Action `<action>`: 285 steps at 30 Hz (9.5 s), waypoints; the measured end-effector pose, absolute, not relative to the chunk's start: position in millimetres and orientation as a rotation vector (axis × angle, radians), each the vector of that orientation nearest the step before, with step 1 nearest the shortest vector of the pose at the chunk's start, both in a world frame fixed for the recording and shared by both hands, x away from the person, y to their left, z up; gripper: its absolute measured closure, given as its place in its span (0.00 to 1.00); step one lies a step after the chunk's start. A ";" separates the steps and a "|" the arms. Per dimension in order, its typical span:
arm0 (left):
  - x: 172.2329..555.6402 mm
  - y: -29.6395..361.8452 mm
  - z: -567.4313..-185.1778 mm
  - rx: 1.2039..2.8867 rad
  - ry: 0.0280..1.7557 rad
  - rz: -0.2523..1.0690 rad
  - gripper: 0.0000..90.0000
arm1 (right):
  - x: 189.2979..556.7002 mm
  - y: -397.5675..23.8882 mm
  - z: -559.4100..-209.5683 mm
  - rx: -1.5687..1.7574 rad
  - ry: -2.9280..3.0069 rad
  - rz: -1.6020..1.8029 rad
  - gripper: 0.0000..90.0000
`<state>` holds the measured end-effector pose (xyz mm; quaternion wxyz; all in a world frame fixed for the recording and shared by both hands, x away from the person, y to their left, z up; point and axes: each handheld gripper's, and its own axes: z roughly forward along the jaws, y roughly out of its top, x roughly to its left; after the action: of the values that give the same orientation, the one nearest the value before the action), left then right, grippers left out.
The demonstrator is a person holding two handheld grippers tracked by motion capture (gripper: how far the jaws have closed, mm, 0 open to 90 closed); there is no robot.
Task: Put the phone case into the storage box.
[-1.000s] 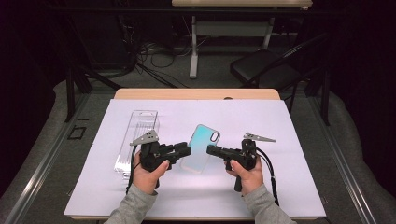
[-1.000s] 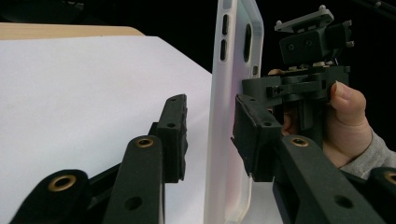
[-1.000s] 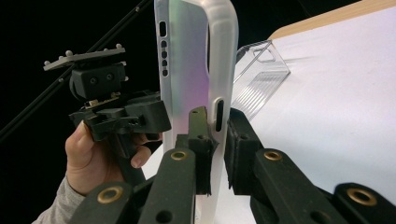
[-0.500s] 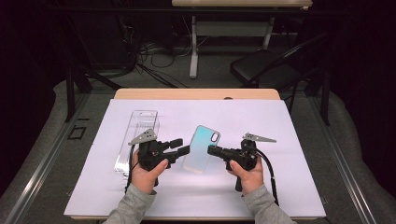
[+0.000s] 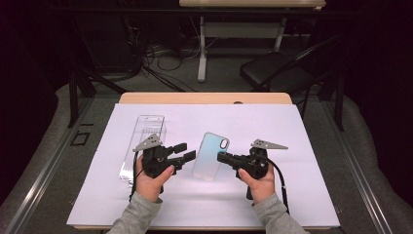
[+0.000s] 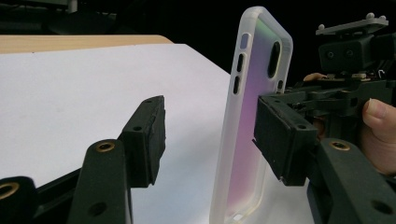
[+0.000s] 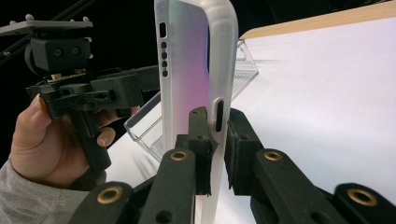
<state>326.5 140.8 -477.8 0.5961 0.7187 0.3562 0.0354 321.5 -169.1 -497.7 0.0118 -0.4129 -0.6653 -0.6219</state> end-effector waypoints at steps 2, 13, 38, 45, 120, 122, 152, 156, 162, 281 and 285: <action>326.5 141.1 -477.6 1.672 0.828 0.094 0.48 | 320.9 -168.8 -497.1 -1.291 -2.088 -1.939 0.91; 321.5 139.2 -473.7 1.691 0.826 0.176 0.47 | 316.2 -165.7 -494.7 -1.334 -2.210 -1.948 0.91; 313.9 131.2 -471.4 1.743 0.805 0.285 0.51 | 304.7 -151.4 -492.1 -1.365 -2.466 -1.918 0.91; 312.2 127.9 -471.5 1.760 0.797 0.301 0.53 | 301.8 -147.0 -492.1 -1.378 -2.534 -1.893 0.91; 305.7 128.4 -467.5 1.757 0.722 0.322 0.88 | 290.0 -128.6 -490.8 -1.205 -2.577 -1.875 0.91; 306.1 129.5 -467.6 1.753 0.723 0.315 0.89 | 289.9 -128.9 -490.6 -1.207 -2.574 -1.874 0.91; 308.6 134.9 -466.0 1.743 0.706 0.272 0.94 | 292.6 -132.5 -490.7 -1.167 -2.546 -1.884 0.91; 308.6 135.3 -465.8 1.742 0.701 0.265 0.94 | 292.6 -132.5 -490.6 -1.165 -2.542 -1.891 0.91; 308.3 135.4 -465.6 1.741 0.704 0.265 0.94 | 292.8 -132.6 -490.6 -1.161 -2.540 -1.891 0.91; 397.4 270.9 -403.3 1.513 0.879 0.578 0.94 | 309.3 -168.3 -489.8 -1.422 -2.669 -1.904 0.15; 407.0 274.4 -404.1 1.518 0.877 0.593 0.94 | 309.8 -172.5 -489.9 -1.448 -2.665 -1.908 0.15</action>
<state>407.0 274.4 -404.1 0.6014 0.6553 0.3786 0.2559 309.8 -172.5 -489.9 -0.2191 -0.3943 -0.7256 -0.5196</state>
